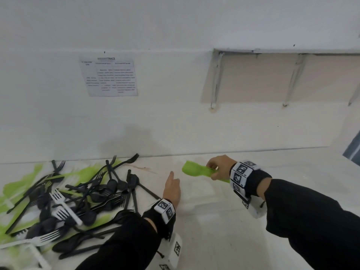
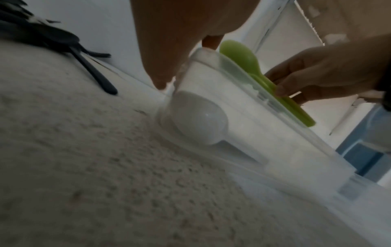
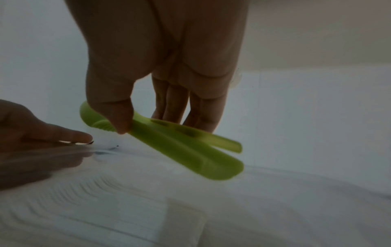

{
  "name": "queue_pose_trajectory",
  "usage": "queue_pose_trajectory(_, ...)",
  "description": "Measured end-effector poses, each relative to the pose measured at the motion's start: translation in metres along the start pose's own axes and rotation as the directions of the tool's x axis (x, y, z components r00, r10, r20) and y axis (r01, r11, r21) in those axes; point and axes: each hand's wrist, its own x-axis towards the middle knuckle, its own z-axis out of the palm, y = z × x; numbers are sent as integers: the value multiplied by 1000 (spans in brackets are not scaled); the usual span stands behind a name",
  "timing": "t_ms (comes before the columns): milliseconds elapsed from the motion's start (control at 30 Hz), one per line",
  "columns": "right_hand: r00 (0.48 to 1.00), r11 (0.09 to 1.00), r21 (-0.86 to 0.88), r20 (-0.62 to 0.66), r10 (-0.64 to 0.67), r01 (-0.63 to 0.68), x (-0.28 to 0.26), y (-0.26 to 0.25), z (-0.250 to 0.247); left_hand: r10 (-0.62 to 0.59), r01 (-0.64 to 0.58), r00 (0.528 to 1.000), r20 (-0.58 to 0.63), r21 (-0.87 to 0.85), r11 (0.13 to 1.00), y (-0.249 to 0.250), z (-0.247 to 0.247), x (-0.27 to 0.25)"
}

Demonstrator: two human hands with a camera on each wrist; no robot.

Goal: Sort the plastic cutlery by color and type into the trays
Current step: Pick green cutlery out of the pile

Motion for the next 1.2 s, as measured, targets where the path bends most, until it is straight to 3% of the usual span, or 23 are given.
queue_pose_trajectory(67, 999, 995, 96, -39, 12, -9, 7, 5, 4, 72, -70, 996, -50, 39, 997, 1, 6, -2)
queue_pose_trajectory(133, 997, 942, 334, -71, 32, -7, 15, 5, 10, 160, -152, 984, -79, 96, 984, 4, 10, -5)
queue_pose_trajectory(167, 998, 860, 511, -50, 36, -6, 16, 1, 14, 198, -187, 977, -77, 136, 973, 6, 12, -6)
queue_pose_trajectory(233, 1000, 581, 814, 6, 3, -6, 15, -14, 22, 233, -230, 972, 16, 254, 940, 13, 12, -10)
queue_pose_trajectory(300, 1000, 343, 939, -10, -23, 17, 13, -29, 28, 212, -241, 967, 144, 226, 944, 18, 10, -14)
queue_pose_trajectory(400, 998, 184, 981, -58, -11, 59, 13, -46, 37, 216, -233, 950, 227, 51, 971, 20, -1, -17)
queue_pose_trajectory(600, 999, 280, 960, -33, -5, 34, 14, -54, 54, 227, -286, 933, 278, 191, 939, 10, -14, -15)
queue_pose_trajectory(800, 985, 223, 967, -149, 89, 126, 3, -62, 72, 175, -179, 946, 272, -9, 984, 19, -6, -27)
queue_pose_trajectory(967, 961, 314, 944, -177, 211, 105, 0, -60, 67, 107, -72, 967, 230, -156, 985, 15, 3, -26)
queue_pose_trajectory(1067, 945, 435, 897, -204, 255, 76, 3, -58, 62, 101, -66, 962, 254, -142, 988, 16, 5, -31)
queue_pose_trajectory(1200, 949, 493, 868, -200, 245, 56, 2, -56, 57, 102, -64, 946, 307, -134, 989, 17, 4, -33)
